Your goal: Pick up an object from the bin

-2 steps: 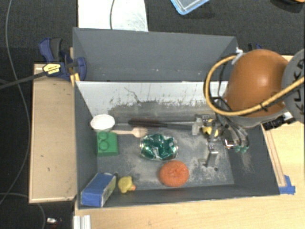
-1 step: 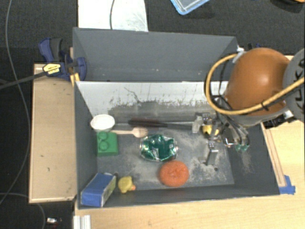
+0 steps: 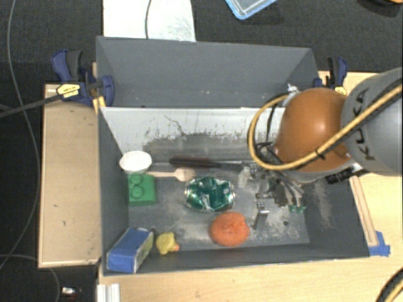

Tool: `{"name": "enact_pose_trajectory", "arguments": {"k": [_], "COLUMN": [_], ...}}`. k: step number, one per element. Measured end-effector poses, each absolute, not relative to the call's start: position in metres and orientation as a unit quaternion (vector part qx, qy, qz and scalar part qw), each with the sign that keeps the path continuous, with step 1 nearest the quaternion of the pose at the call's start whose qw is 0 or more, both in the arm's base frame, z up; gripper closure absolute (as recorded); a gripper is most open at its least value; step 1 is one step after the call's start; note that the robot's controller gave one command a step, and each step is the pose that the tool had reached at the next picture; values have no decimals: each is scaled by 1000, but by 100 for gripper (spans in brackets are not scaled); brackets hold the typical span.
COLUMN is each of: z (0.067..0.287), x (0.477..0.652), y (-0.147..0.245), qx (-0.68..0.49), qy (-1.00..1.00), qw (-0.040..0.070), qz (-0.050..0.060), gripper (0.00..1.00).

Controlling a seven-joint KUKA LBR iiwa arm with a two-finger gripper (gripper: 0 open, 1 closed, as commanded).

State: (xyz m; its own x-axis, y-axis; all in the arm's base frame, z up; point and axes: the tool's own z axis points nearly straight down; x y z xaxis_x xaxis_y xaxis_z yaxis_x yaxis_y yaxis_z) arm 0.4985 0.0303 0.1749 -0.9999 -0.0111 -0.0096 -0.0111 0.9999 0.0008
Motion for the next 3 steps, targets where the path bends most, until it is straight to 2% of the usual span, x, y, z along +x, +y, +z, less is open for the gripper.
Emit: {"name": "enact_pose_trajectory", "arguments": {"k": [1,2,3], "z": [114,77,72], "x": [506,499,487], "y": [23,52,60], "qx": [-4,-8,-166], "qy": [1000,1000,986], "qw": [9,7,9], "qz": [0,1,-2], "gripper": [0,0,100]}}
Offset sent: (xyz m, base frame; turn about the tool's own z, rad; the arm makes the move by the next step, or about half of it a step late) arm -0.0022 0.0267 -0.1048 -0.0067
